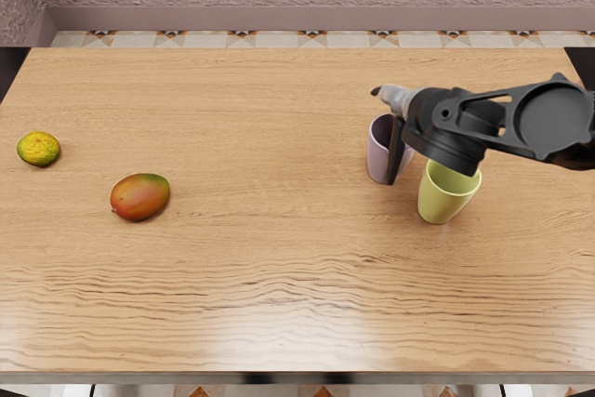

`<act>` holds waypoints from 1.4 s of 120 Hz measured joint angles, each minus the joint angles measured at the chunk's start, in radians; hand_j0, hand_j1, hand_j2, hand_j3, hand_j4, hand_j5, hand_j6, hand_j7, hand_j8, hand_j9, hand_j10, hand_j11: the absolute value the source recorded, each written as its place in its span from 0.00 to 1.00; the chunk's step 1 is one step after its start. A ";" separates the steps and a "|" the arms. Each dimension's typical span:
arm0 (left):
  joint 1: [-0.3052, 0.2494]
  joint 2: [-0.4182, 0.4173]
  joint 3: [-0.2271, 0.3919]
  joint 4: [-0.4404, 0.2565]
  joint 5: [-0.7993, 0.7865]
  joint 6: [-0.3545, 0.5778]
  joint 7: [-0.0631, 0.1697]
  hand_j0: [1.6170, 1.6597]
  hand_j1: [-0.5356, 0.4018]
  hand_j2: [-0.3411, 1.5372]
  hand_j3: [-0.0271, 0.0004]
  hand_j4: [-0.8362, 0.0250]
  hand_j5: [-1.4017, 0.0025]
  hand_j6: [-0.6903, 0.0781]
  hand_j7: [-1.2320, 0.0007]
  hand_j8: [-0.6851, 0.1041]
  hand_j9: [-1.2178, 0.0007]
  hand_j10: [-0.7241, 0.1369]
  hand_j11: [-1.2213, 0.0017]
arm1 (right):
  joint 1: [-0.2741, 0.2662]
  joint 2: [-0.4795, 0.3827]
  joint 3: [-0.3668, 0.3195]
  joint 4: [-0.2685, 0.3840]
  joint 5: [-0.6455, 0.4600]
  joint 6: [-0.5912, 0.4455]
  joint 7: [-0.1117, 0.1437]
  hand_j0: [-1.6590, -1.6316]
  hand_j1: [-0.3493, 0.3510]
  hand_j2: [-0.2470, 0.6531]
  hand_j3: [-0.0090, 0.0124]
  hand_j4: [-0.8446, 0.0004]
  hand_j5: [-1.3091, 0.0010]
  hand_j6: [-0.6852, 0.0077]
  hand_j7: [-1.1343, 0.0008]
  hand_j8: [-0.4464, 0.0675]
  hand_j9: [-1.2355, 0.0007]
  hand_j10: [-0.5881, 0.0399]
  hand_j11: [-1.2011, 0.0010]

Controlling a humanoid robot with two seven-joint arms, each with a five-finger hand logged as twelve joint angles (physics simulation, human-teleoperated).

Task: Pick up cup and place in cup with right hand

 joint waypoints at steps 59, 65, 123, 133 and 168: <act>0.000 0.000 0.000 0.000 0.000 0.000 0.000 0.96 0.94 0.18 0.98 0.97 0.99 0.89 1.00 0.86 1.00 0.84 0.99 | -0.014 0.000 -0.002 -0.020 -0.004 -0.004 0.001 0.34 0.42 0.04 0.42 0.54 0.56 0.41 0.51 0.19 0.52 0.34 0.50; 0.000 0.000 0.000 0.000 0.000 0.000 0.000 0.96 0.94 0.18 0.98 0.97 0.99 0.89 1.00 0.86 1.00 0.84 0.99 | -0.013 -0.009 0.011 -0.021 -0.007 -0.003 0.002 0.37 0.42 0.03 0.40 0.52 0.53 0.40 0.48 0.26 0.49 0.31 0.48; 0.000 0.000 0.000 0.000 0.000 0.000 0.000 0.96 0.94 0.18 0.98 0.97 0.99 0.89 1.00 0.86 1.00 0.84 0.99 | 0.046 -0.508 0.365 0.189 -0.002 0.469 0.002 0.38 0.56 0.13 0.41 0.42 0.45 0.54 0.41 0.45 0.41 0.41 0.38; 0.000 0.000 0.000 0.000 0.000 0.000 0.000 0.96 0.94 0.18 0.98 0.97 0.99 0.89 1.00 0.86 1.00 0.84 0.99 | 0.040 -0.609 0.390 0.247 -0.002 0.492 0.002 0.38 0.62 0.22 0.41 0.44 0.44 0.57 0.41 0.50 0.40 0.44 0.36; 0.000 0.000 0.000 0.000 0.000 0.000 0.000 0.96 0.94 0.18 0.98 0.97 0.99 0.89 1.00 0.86 1.00 0.84 0.99 | -0.023 -0.703 0.406 0.307 -0.003 0.543 0.001 0.35 0.54 0.16 0.43 0.40 0.46 0.52 0.41 0.42 0.41 0.38 0.38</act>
